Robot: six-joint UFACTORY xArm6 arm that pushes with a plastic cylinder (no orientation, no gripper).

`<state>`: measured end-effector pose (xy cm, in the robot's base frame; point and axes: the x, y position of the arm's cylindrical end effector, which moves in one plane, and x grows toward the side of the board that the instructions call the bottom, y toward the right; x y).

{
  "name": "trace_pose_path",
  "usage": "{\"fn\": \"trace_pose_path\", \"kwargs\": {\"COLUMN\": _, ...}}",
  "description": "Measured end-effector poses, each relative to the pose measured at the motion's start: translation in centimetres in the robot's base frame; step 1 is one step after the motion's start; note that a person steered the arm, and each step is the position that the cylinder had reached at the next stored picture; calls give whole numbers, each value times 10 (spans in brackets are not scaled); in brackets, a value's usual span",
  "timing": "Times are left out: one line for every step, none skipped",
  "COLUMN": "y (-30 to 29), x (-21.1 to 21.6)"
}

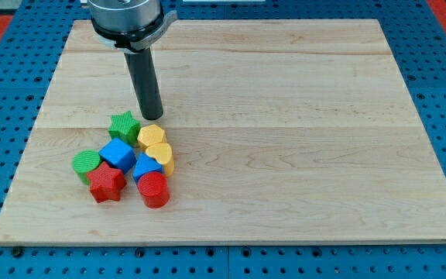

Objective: Move the red star right and down a bit

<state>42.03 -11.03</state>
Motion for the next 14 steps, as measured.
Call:
{"fn": "trace_pose_path", "kwargs": {"y": 0, "x": 0}}
{"fn": "trace_pose_path", "kwargs": {"y": -6, "x": 0}}
{"fn": "trace_pose_path", "kwargs": {"y": -8, "x": 0}}
{"fn": "trace_pose_path", "kwargs": {"y": -12, "x": 0}}
{"fn": "trace_pose_path", "kwargs": {"y": -16, "x": 0}}
{"fn": "trace_pose_path", "kwargs": {"y": -20, "x": 0}}
{"fn": "trace_pose_path", "kwargs": {"y": -24, "x": 0}}
{"fn": "trace_pose_path", "kwargs": {"y": -27, "x": -1}}
{"fn": "trace_pose_path", "kwargs": {"y": -27, "x": -1}}
{"fn": "trace_pose_path", "kwargs": {"y": -28, "x": -1}}
{"fn": "trace_pose_path", "kwargs": {"y": -41, "x": -3}}
{"fn": "trace_pose_path", "kwargs": {"y": -51, "x": -3}}
{"fn": "trace_pose_path", "kwargs": {"y": -53, "x": -4}}
{"fn": "trace_pose_path", "kwargs": {"y": -55, "x": -4}}
